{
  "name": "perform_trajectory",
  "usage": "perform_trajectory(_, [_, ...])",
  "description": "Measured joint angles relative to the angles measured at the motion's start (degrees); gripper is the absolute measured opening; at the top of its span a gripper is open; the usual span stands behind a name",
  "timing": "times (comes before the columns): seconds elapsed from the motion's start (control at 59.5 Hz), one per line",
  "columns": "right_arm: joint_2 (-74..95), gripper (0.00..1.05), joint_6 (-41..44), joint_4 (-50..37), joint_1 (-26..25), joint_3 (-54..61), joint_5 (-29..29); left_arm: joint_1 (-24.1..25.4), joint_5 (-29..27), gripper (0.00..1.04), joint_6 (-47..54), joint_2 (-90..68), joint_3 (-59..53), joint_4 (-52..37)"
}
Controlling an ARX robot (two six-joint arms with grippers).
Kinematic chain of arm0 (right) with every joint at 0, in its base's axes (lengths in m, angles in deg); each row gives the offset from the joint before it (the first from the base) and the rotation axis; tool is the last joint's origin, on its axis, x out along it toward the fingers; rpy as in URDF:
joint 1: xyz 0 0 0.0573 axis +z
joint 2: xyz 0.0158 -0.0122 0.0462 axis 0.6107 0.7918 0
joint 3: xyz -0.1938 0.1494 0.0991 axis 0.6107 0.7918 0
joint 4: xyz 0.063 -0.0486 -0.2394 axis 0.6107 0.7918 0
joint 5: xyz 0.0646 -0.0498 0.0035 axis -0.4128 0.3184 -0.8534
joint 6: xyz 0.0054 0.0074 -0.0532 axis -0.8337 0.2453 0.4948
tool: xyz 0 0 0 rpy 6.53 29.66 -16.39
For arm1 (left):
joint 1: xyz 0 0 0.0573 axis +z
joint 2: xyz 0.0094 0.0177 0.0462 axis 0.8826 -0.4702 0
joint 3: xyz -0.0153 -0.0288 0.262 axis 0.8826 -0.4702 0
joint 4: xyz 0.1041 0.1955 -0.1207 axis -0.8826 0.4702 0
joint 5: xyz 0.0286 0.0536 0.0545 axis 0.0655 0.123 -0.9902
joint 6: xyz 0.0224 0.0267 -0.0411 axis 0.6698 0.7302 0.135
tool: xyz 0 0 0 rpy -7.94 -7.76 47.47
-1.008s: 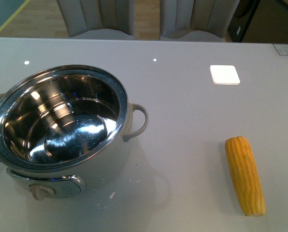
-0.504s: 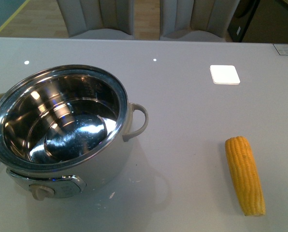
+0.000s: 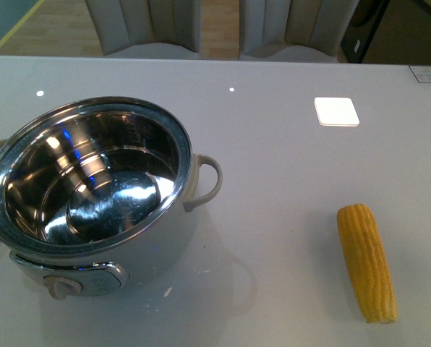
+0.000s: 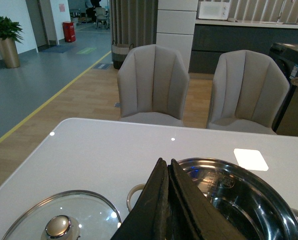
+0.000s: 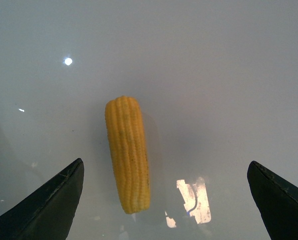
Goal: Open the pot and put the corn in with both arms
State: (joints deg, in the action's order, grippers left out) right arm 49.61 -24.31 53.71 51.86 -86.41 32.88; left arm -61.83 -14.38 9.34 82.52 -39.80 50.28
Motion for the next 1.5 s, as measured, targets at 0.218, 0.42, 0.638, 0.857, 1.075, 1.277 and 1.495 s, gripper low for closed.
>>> perform_trajectory(0.218, [18.4,0.96,0.9,-5.3,1.4,-6.4,-1.4,0.0,0.0,0.37,0.0,0.0,0.0,0.0])
perform_trajectory(0.42, [32.2,0.96,3.5,-9.2,1.4,-11.6,-1.0,0.0,0.0,0.69,0.0,0.0,0.0,0.0])
perform_trajectory(0.638, [43.3,0.96,4.3,-11.4,1.2,-16.4,-1.1,0.0,0.0,0.98,0.1,0.0,0.0,0.0])
perform_trajectory(0.857, [48.6,0.96,4.1,-12.4,2.2,-17.0,-3.6,0.0,0.0,0.98,0.1,0.0,0.0,0.0])
perform_trajectory(1.075, [49.1,0.68,3.6,-11.7,2.4,-17.4,-4.5,0.0,0.0,0.98,0.1,0.0,0.0,0.0])
perform_trajectory(1.277, [48.2,0.38,2.0,-12.1,2.3,-16.9,-5.3,0.0,0.0,0.98,0.1,0.0,0.0,0.0])
perform_trajectory(1.495, [39.8,0.20,-0.1,-11.9,2.8,-15.5,-8.5,0.0,0.0,0.98,0.1,0.0,0.0,0.0])
